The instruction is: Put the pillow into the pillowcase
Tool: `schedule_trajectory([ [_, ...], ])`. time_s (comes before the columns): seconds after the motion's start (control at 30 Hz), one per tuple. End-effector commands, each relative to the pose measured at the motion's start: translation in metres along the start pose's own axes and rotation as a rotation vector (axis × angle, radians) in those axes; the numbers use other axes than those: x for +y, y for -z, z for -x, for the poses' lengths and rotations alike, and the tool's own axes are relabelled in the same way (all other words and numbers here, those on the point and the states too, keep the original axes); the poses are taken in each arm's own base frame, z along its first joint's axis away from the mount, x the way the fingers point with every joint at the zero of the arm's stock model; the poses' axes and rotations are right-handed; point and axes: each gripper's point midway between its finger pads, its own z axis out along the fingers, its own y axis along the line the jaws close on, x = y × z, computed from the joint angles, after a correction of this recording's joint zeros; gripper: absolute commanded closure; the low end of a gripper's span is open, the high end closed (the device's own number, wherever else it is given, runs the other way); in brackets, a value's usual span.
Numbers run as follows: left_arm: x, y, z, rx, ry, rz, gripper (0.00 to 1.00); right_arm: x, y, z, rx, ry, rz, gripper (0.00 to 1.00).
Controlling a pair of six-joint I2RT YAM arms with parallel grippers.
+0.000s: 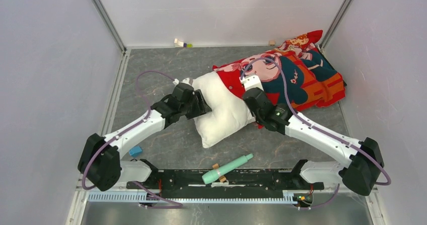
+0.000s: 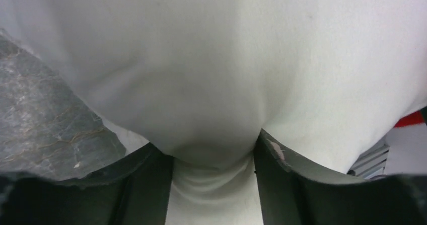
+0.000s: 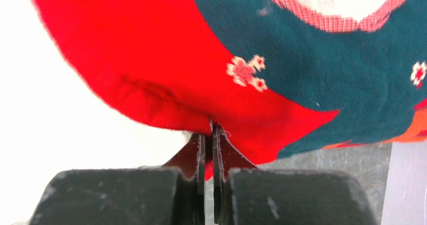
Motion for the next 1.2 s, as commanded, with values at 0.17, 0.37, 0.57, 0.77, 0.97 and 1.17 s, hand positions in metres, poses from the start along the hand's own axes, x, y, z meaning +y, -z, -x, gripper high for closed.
schedule_trajectory([
  [0.17, -0.116, -0.021, 0.041, -0.125, 0.029, -0.18, 0.97, 0.12, 0.077, 0.108, -0.186, 0.034, 0.282, 1.0],
  [0.37, -0.125, 0.007, 0.058, -0.187, 0.031, -0.141, 0.97, 0.101, 0.11, 0.179, -0.315, -0.046, 0.297, 1.0],
  [0.57, -0.151, 0.045, 0.04, -0.117, -0.061, -0.211, 0.89, 0.072, 0.164, 0.263, -0.464, -0.121, 0.329, 1.0],
  [0.77, -0.177, 0.1, 0.036, -0.094, -0.152, -0.292, 0.5, 0.049, 0.086, 0.303, -0.425, -0.17, 0.337, 1.0],
  [0.97, -0.157, 0.128, 0.07, -0.166, -0.194, -0.232, 0.07, 0.071, -0.065, 0.236, -0.208, -0.171, 0.304, 1.0],
  [1.17, -0.124, 0.152, 0.078, -0.222, -0.263, -0.126, 0.0, 0.084, -0.112, 0.226, -0.164, -0.2, 0.313, 1.0],
])
